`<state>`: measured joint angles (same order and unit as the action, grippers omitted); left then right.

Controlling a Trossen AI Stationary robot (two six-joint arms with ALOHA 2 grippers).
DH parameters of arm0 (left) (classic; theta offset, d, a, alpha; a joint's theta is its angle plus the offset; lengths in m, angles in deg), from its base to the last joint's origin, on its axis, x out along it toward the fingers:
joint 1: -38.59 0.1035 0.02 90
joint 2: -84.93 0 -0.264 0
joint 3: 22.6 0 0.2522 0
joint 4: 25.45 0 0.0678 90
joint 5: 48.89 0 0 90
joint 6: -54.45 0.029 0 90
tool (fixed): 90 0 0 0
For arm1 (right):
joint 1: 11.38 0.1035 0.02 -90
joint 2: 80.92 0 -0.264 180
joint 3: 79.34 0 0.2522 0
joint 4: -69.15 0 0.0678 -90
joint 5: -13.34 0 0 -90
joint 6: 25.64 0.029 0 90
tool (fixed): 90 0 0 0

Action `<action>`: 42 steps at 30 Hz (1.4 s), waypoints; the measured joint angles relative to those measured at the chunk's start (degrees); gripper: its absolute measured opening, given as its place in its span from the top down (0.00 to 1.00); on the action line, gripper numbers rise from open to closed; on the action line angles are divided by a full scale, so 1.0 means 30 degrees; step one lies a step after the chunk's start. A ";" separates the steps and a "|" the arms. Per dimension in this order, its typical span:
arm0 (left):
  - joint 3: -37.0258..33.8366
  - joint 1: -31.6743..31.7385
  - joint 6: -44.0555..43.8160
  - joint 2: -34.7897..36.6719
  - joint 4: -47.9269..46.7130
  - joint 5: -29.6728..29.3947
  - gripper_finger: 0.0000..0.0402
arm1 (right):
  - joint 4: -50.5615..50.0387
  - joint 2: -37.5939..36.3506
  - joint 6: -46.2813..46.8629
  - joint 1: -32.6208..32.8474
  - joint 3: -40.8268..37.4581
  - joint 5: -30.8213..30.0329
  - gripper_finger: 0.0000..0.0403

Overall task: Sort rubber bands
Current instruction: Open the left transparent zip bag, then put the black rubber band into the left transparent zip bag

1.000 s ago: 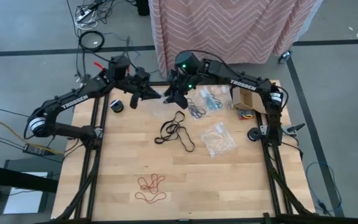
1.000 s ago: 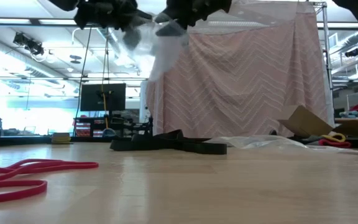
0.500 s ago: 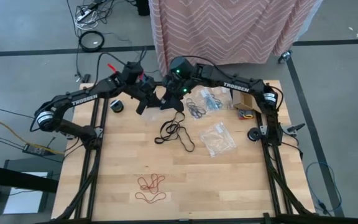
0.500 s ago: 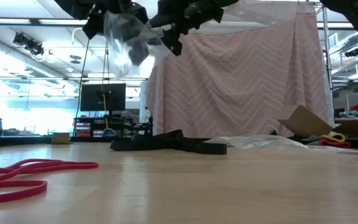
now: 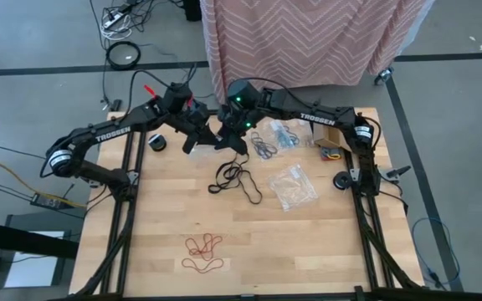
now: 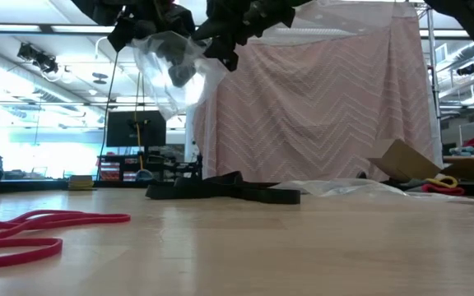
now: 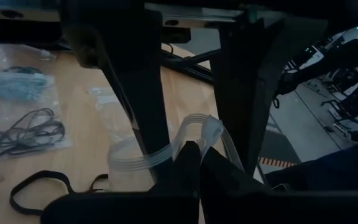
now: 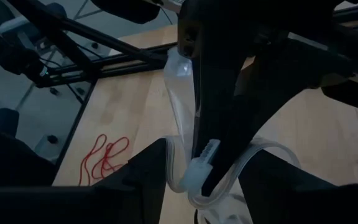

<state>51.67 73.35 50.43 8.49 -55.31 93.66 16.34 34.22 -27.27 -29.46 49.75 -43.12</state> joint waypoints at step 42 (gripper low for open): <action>-0.0029 0.1971 0.4281 0.0047 -0.7196 -0.0718 1.00 | -0.4021 0.0007 -0.0263 -0.0903 0.0015 0.1827 0.59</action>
<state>51.59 79.26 63.27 8.63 -76.90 91.51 4.27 34.24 -28.06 -32.17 49.79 -37.64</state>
